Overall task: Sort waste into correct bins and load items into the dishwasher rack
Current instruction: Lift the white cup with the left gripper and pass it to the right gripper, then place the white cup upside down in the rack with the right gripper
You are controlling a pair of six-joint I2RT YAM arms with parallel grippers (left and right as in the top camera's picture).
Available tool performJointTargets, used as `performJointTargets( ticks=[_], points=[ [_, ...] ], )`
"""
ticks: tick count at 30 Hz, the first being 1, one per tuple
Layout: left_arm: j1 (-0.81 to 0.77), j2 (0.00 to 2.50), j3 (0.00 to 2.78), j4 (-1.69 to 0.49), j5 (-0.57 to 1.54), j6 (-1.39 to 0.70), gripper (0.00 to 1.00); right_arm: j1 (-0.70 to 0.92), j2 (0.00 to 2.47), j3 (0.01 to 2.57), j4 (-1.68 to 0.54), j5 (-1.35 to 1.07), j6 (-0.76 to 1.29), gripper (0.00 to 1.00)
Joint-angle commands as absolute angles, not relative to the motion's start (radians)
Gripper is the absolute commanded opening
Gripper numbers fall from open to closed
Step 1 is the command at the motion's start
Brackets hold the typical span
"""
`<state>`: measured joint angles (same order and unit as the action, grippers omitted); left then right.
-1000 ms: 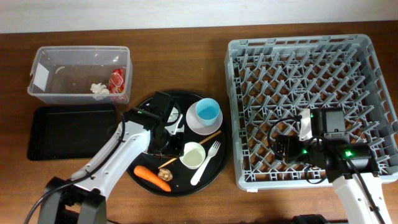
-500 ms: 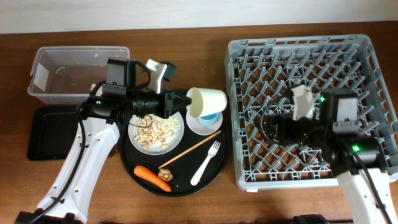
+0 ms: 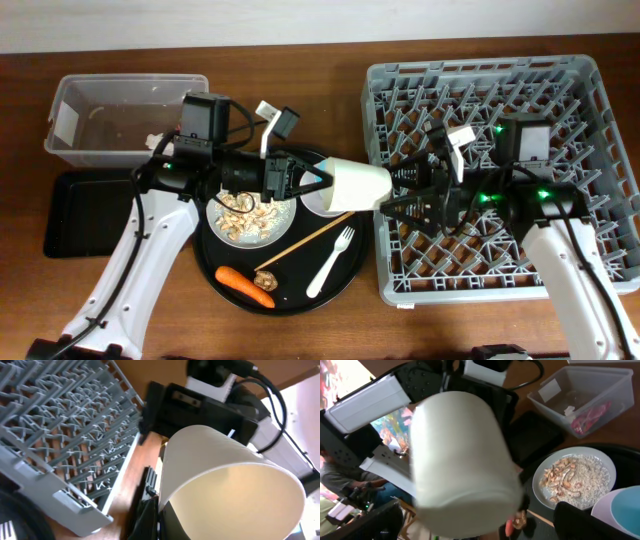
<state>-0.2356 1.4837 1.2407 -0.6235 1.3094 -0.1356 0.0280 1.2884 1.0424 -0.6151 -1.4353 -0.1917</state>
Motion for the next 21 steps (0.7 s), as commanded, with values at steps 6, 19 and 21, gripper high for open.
performJointTargets(
  ticks=[6,19,21],
  points=[
    [-0.279,1.493,1.243,-0.606,1.365,-0.142,0.01,0.034,1.308,1.054,-0.571,-1.552,-0.205,0.87],
    [-0.279,1.493,1.243,-0.587,1.309,-0.142,0.0,0.124,1.308,1.054,-0.559,-1.548,-0.202,0.59],
    [-0.279,1.493,1.243,-0.587,1.309,-0.142,0.01,0.124,1.308,1.054,-0.559,-1.548,-0.202,0.56]
  ],
)
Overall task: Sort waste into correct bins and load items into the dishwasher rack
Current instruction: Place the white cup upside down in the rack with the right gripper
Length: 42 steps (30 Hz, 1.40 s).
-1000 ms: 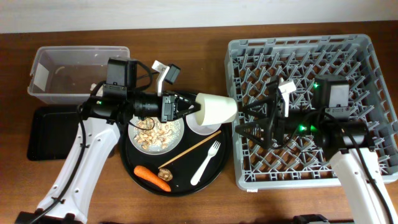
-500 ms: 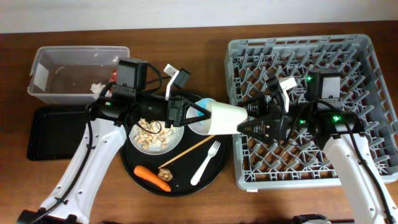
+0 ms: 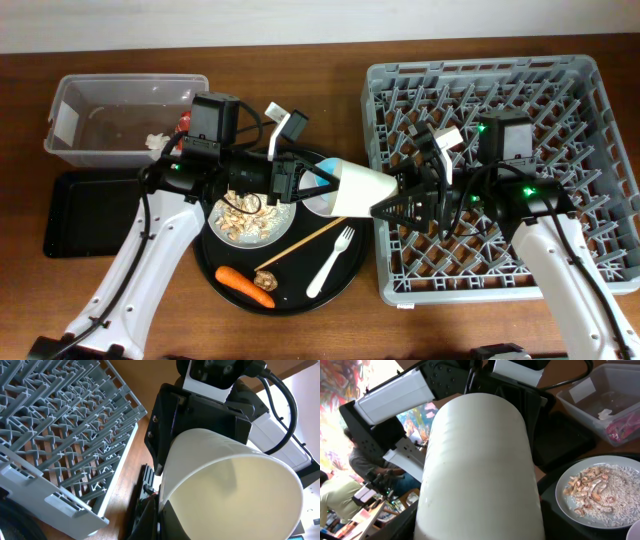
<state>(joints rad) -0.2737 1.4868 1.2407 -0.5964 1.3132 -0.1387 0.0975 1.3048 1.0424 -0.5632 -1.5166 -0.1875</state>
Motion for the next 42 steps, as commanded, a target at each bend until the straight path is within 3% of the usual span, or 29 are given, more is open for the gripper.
performJointTargets(
  ticks=[1,2,3,4,6,9,11,13,17,21,25,34,35,36,42],
  points=[
    [-0.279,1.493,1.243,-0.588,1.294,-0.141,0.04,0.124,1.308,1.054,-0.56,-1.541,-0.202,0.53],
    [-0.279,1.493,1.243,-0.592,1.265,-0.141,0.1,0.124,1.308,1.054,-0.56,-1.526,-0.201,0.49],
    [-0.279,1.493,1.243,-0.599,1.223,-0.141,0.25,0.124,1.308,1.054,-0.56,-1.486,-0.172,0.46],
    [-0.273,1.493,1.243,-0.619,1.154,-0.141,0.31,0.124,1.307,1.054,-0.56,-1.405,-0.117,0.44],
    [-0.251,1.493,1.243,-0.718,0.926,-0.136,0.38,0.123,1.307,1.055,-0.57,-1.189,-0.024,0.39],
    [-0.199,1.493,1.243,-0.94,0.4,-0.133,0.38,0.097,1.295,1.086,-0.702,-0.903,-0.017,0.34],
    [-0.164,1.493,1.243,-1.007,0.276,-0.133,0.39,0.047,1.288,1.166,-0.875,-0.701,-0.021,0.33],
    [-0.133,1.493,1.243,-1.033,0.245,-0.133,0.39,-0.07,1.288,1.313,-1.127,-0.472,-0.02,0.33],
    [-0.113,1.493,1.243,-1.034,0.245,-0.133,0.4,-0.314,1.288,1.434,-1.306,-0.279,-0.016,0.33],
    [-0.113,1.493,1.243,-1.034,0.245,-0.133,0.39,-0.559,1.326,1.435,-1.253,-0.083,0.099,0.33],
    [-0.113,1.493,1.243,-1.034,0.246,-0.133,0.39,-0.708,1.428,1.435,-1.145,-0.066,0.22,0.33],
    [-0.113,1.493,1.243,-1.038,0.246,-0.133,0.4,-0.742,1.654,1.435,-1.018,-0.066,0.245,0.36],
    [-0.113,1.493,1.243,-1.038,0.246,-0.133,0.4,-0.742,1.656,1.435,-1.008,-0.068,0.245,0.49],
    [-0.113,1.493,1.243,-1.038,0.246,-0.133,0.4,-0.742,1.658,1.435,-0.996,-0.076,0.245,0.98],
    [-0.113,1.493,1.243,-1.042,0.246,-0.133,0.4,-0.741,1.658,1.435,-0.99,-0.161,0.245,0.99]
  ],
)
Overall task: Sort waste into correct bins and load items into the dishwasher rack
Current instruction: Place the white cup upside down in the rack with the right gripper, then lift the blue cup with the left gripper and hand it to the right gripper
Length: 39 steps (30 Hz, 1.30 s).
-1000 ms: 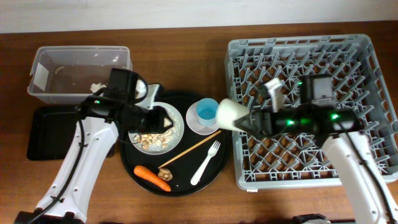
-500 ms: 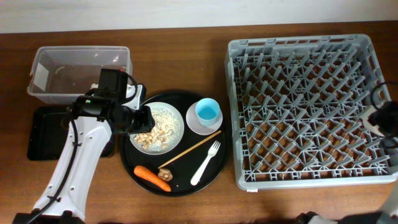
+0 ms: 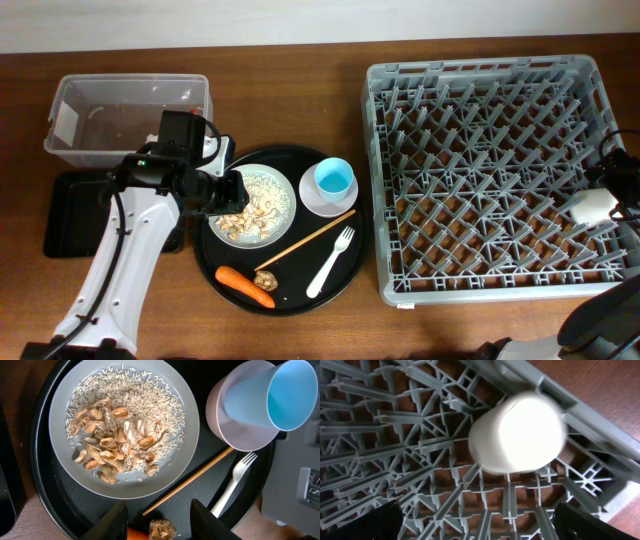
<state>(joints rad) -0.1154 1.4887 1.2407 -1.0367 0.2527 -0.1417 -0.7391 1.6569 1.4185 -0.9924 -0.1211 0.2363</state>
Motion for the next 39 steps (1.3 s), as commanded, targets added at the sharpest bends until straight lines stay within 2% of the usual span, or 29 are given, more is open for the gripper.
performJointTargets(
  ticks=[1,5,8,10,14,18,22,27,28,29,31,33,39],
  points=[
    [-0.113,1.493,1.243,-1.042,0.246,-0.133,0.4,-0.741,1.657,1.435,-0.99,-0.211,0.244,0.99],
    [-0.113,1.493,1.243,-1.042,0.246,-0.133,0.4,-0.728,1.609,1.436,-1.011,-0.447,0.153,0.99],
    [-0.115,1.493,1.243,-1.026,0.249,-0.133,0.63,-0.604,1.479,1.438,-1.12,-0.54,0.02,0.99],
    [-0.141,1.493,1.243,-0.968,0.27,-0.134,0.69,-0.463,1.422,1.437,-1.219,-0.548,-0.053,0.99],
    [-0.271,1.577,1.243,-0.754,0.273,-0.162,0.7,-0.221,1.414,1.421,-1.34,-0.465,-0.056,0.99],
    [-0.357,1.691,1.243,-0.603,0.273,-0.186,0.68,-0.143,1.414,1.4,-1.351,-0.377,-0.055,0.99],
    [-0.41,1.744,1.243,-0.494,0.27,-0.217,0.61,-0.143,1.414,1.4,-1.351,-0.377,-0.055,0.99],
    [-0.427,1.817,1.243,-0.471,0.269,-0.258,0.5,-0.143,1.414,1.4,-1.351,-0.377,-0.055,0.99],
    [-0.434,1.829,1.243,-0.47,0.269,-0.259,0.38,-0.143,1.414,1.4,-1.351,-0.377,-0.055,0.99],
    [-0.437,1.829,1.243,-0.466,0.269,-0.26,0.18,-0.143,1.414,1.4,-1.351,-0.376,-0.055,0.99],
    [-0.437,1.829,1.243,-0.449,0.27,-0.277,0.04,-0.143,1.414,1.4,-1.351,-0.377,-0.056,0.99],
    [-0.435,1.829,1.243,-0.447,0.273,-0.277,0.01,-0.143,1.414,1.4,-1.351,-0.376,-0.056,0.99],
    [-0.398,1.777,1.265,-0.516,0.272,-0.276,0.01,-0.143,1.414,1.4,-1.352,-0.376,-0.056,0.99]
  ],
)
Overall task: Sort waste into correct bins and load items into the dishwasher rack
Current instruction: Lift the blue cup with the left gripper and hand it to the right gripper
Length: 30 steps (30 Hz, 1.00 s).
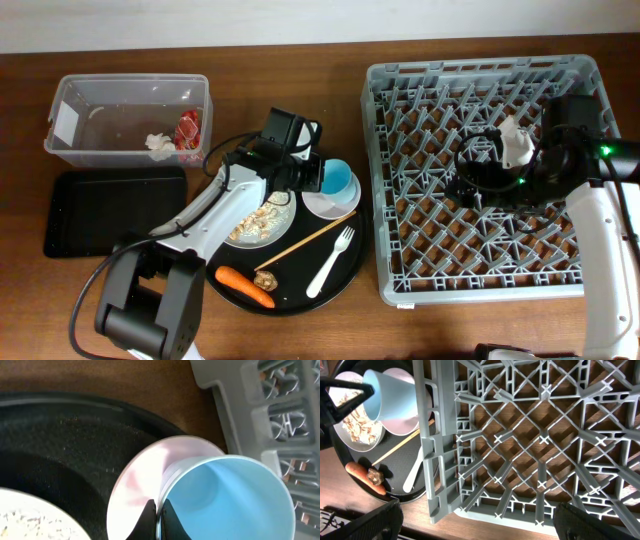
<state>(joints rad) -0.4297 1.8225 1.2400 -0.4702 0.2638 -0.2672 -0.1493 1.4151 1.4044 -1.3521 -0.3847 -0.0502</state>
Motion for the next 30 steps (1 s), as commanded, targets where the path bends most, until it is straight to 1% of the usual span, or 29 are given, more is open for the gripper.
performJointTargets(
  ticks=[1,2,3,5,6,7,8,9,10,12,15,16,18,23,25,28,30],
  points=[
    [-0.366,1.738,1.285,-0.567,0.273,-0.276,0.01,-0.143,1.414,1.4,-1.352,-0.376,-0.056,0.99],
    [-0.323,1.68,1.311,-0.631,0.279,-0.277,0.01,-0.143,1.414,1.4,-1.351,-0.376,-0.056,0.99],
    [-0.286,1.634,1.318,-0.651,0.35,-0.277,0.01,-0.143,1.414,1.4,-1.346,-0.376,-0.056,0.99],
    [-0.194,1.571,1.318,-0.627,0.681,-0.277,0.0,-0.143,1.414,1.4,-1.299,-0.388,-0.056,0.99],
    [-0.156,1.569,1.318,-0.603,0.858,-0.278,0.0,-0.143,1.415,1.4,-1.256,-0.441,-0.057,0.99],
    [-0.137,1.573,1.318,-0.585,0.967,-0.29,0.01,-0.143,1.417,1.4,-1.21,-0.577,-0.11,0.99],
    [-0.121,1.578,1.318,-0.557,1.116,-0.293,0.01,-0.143,1.427,1.4,-1.17,-0.816,-0.229,0.99],
    [-0.123,1.58,1.318,-0.525,1.239,-0.293,0.0,-0.143,1.441,1.4,-1.154,-0.957,-0.286,0.99],
    [-0.128,1.58,1.318,-0.485,1.36,-0.292,0.01,-0.141,1.465,1.4,-1.138,-1.07,-0.304,0.99],
    [-0.137,1.58,1.318,-0.444,1.46,-0.291,0.01,-0.117,1.501,1.4,-1.128,-1.198,-0.35,0.99],
    [-0.139,1.582,1.318,-0.43,1.47,-0.292,0.0,-0.045,1.54,1.4,-1.124,-1.396,-0.445,0.99],
    [-0.141,1.582,1.318,-0.43,1.47,-0.292,0.0,-0.002,1.544,1.4,-1.093,-1.48,-0.46,0.99],
    [-0.144,1.583,1.318,-0.43,1.468,-0.292,0.0,0.055,1.544,1.401,-1.039,-1.541,-0.459,0.99],
    [-0.144,1.583,1.318,-0.43,1.44,-0.292,0.01,0.159,1.544,1.401,-1.031,-1.533,-0.46,1.0],
    [-0.144,1.583,1.318,-0.43,1.439,-0.292,0.01,0.18,1.544,1.401,-1.022,-1.533,-0.459,0.96],
    [-0.144,1.583,1.318,-0.43,1.44,-0.3,0.01,0.207,1.544,1.4,-1.008,-1.482,-0.456,0.87],
    [-0.167,1.583,1.318,-0.43,1.44,-0.303,0.0,0.217,1.544,1.4,-1.002,-1.465,-0.456,0.87]
  ],
)
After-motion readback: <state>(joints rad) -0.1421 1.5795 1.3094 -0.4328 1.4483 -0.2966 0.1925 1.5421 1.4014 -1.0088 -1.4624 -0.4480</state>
